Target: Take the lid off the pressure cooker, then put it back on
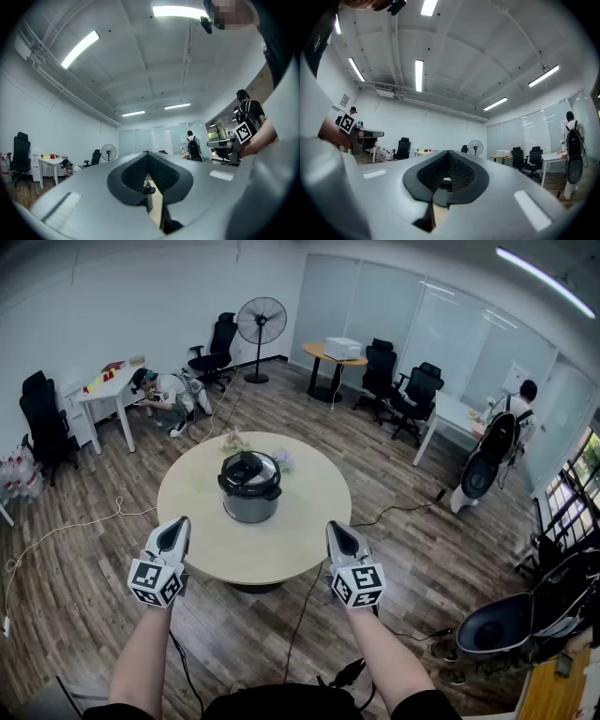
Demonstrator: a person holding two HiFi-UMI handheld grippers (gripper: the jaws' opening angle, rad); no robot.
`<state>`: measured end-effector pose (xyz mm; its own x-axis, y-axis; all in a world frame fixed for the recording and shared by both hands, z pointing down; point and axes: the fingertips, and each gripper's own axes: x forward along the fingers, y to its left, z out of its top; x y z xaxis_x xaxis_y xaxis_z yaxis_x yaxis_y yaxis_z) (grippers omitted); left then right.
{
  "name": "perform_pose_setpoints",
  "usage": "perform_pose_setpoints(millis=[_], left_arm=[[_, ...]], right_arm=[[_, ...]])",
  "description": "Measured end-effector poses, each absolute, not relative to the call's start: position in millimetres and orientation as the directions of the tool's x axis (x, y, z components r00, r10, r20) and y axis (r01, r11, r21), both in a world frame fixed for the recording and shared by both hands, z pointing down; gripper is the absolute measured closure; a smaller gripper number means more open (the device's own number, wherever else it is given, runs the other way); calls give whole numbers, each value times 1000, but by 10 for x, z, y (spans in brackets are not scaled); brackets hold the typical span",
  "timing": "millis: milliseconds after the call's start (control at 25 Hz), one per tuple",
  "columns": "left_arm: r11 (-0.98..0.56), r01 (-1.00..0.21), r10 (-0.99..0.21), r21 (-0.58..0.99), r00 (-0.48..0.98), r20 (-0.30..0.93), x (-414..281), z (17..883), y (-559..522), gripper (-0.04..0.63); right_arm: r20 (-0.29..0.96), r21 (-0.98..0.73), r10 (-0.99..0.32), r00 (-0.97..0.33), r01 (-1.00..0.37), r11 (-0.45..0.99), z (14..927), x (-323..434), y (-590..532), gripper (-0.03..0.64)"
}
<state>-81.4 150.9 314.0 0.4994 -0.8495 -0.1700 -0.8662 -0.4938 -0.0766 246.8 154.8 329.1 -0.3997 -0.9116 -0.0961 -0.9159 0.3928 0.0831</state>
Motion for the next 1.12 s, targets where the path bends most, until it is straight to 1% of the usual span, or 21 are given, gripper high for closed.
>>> perform_pose_setpoints(millis=[320, 480, 560, 720, 800, 880, 960, 1120], left_arm=[[-492, -868, -850, -74, 497, -173, -781, 3129, 1529, 595], [-489, -869, -853, -74, 494, -165, -758, 3195, 1563, 595], [-484, -872, -857, -69, 489, -162, -769, 3231, 1585, 595], [-472, -880, -866, -60, 475, -156, -767, 3268, 1606, 595], [-466, -883, -870, -59, 469, -153, -768, 3274, 1607, 595], [-459, -886, -874, -58, 462, -148, -769, 3276, 1600, 595], [-452, -890, -878, -55, 455, -145, -757, 3291, 1593, 595], [-447, -892, -878, -76, 453, -153, -712, 3297, 1582, 595]], right_arm=[[-97, 82, -910, -404, -914, 397, 3284, 2456, 1540, 611], [-109, 57, -888, -447, -894, 444, 3332, 2416, 1589, 609], [-94, 53, -879, -468, -884, 465, 3400, 2380, 1616, 609], [-82, 41, -881, -465, -885, 464, 3473, 2419, 1601, 604], [-64, 19, -883, -466, -885, 466, 3500, 2419, 1535, 20], [-29, 35, -865, -500, -866, 499, 3520, 2351, 1514, 18], [-19, 70, -853, -521, -852, 519, 3518, 2313, 1514, 20], [-4, 52, -843, -538, -842, 537, 3577, 2314, 1454, 20]])
